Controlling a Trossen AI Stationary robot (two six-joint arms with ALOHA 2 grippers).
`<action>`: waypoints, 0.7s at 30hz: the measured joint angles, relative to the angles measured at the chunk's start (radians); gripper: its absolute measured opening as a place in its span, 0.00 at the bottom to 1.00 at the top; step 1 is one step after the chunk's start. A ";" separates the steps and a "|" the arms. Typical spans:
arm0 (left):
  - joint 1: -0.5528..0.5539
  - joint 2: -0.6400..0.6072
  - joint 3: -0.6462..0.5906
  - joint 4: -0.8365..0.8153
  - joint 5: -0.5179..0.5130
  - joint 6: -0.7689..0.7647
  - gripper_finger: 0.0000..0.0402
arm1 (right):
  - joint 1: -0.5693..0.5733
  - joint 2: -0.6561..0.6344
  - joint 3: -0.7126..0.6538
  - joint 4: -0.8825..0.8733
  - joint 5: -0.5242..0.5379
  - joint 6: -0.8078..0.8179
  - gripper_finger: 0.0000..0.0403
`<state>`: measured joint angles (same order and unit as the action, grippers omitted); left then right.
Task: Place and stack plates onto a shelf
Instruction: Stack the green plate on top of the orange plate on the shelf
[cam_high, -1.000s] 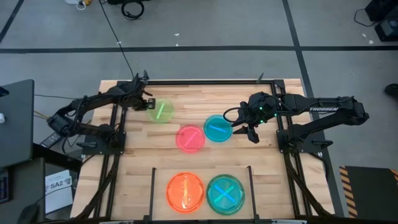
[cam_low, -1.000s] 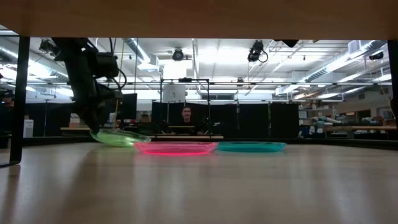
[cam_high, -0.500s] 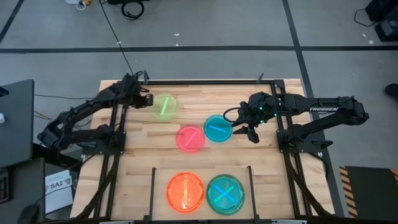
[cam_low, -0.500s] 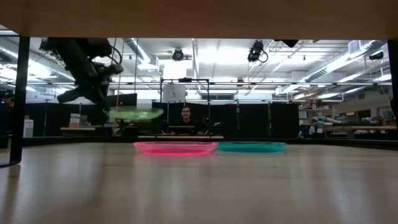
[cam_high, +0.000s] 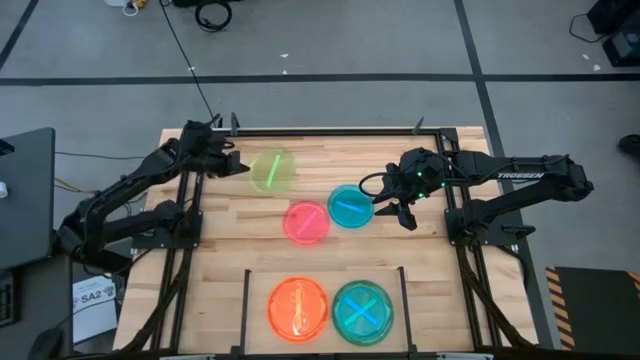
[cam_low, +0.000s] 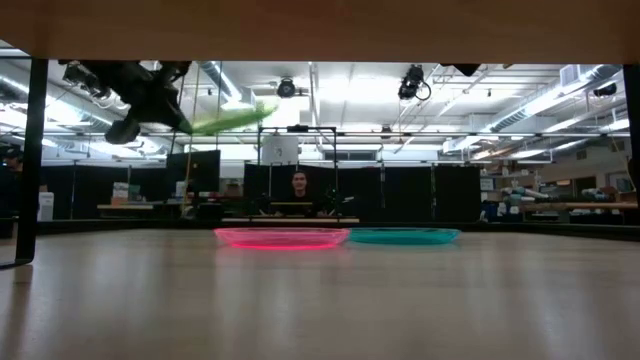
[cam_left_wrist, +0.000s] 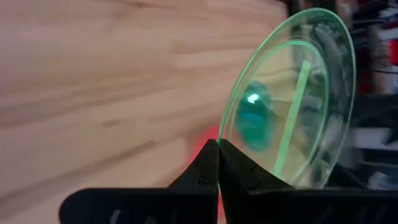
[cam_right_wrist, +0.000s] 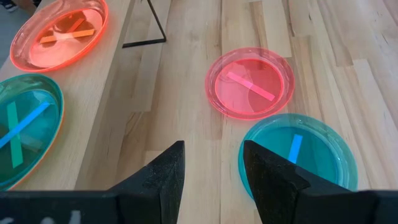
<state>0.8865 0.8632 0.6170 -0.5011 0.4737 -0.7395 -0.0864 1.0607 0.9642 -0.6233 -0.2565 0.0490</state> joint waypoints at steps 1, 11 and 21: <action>-0.017 -0.011 0.000 0.005 0.008 -0.017 0.00 | 0.000 0.000 0.000 0.000 0.000 0.000 0.42; -0.286 -0.073 0.000 0.124 -0.010 -0.214 0.00 | 0.000 0.000 0.000 0.000 0.000 0.000 0.42; -0.577 -0.072 0.000 0.275 -0.109 -0.396 0.00 | 0.000 0.000 0.000 0.001 0.000 0.000 0.42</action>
<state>0.3090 0.7910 0.6170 -0.2261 0.3652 -1.1360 -0.0864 1.0605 0.9642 -0.6228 -0.2562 0.0490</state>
